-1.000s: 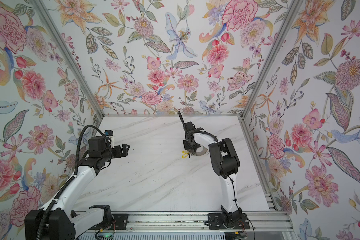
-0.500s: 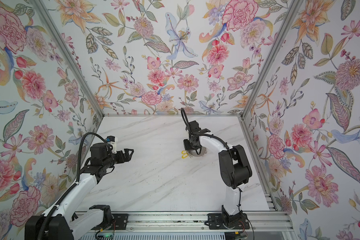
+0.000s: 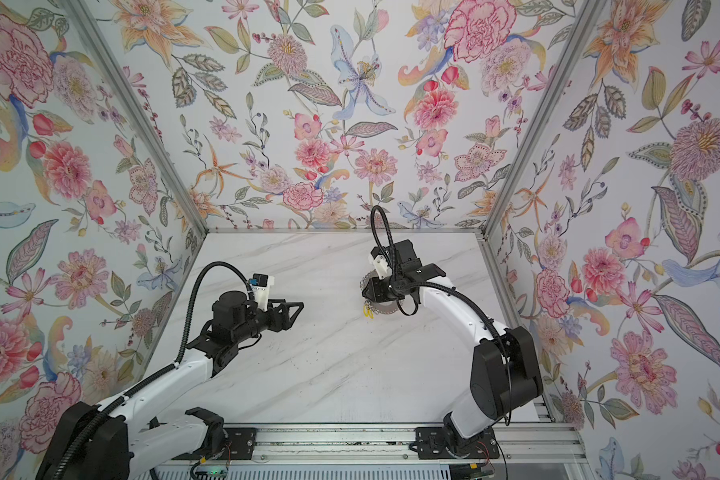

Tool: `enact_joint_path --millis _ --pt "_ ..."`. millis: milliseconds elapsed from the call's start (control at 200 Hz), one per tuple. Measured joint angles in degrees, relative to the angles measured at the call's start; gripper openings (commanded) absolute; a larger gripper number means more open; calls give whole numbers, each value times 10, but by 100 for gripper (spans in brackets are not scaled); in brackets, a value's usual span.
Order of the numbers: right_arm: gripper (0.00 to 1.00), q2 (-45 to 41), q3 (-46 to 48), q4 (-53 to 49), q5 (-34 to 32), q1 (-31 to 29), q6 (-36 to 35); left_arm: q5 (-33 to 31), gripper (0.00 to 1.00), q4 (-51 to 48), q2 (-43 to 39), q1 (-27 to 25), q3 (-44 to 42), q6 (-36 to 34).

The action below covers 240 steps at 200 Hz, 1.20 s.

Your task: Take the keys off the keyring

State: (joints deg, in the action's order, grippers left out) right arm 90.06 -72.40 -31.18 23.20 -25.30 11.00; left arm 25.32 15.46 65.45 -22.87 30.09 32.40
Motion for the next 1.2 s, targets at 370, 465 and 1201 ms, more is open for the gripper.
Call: enact_joint_path --millis 370,465,1201 --pt "18 -1 0 6 33 0 12 -2 76 35 33 -77 17 -5" --pt "17 -2 0 6 44 0 15 -2 75 42 38 -86 17 -5" --pt "13 -24 0 6 201 0 28 30 70 162 104 -147 27 -20"
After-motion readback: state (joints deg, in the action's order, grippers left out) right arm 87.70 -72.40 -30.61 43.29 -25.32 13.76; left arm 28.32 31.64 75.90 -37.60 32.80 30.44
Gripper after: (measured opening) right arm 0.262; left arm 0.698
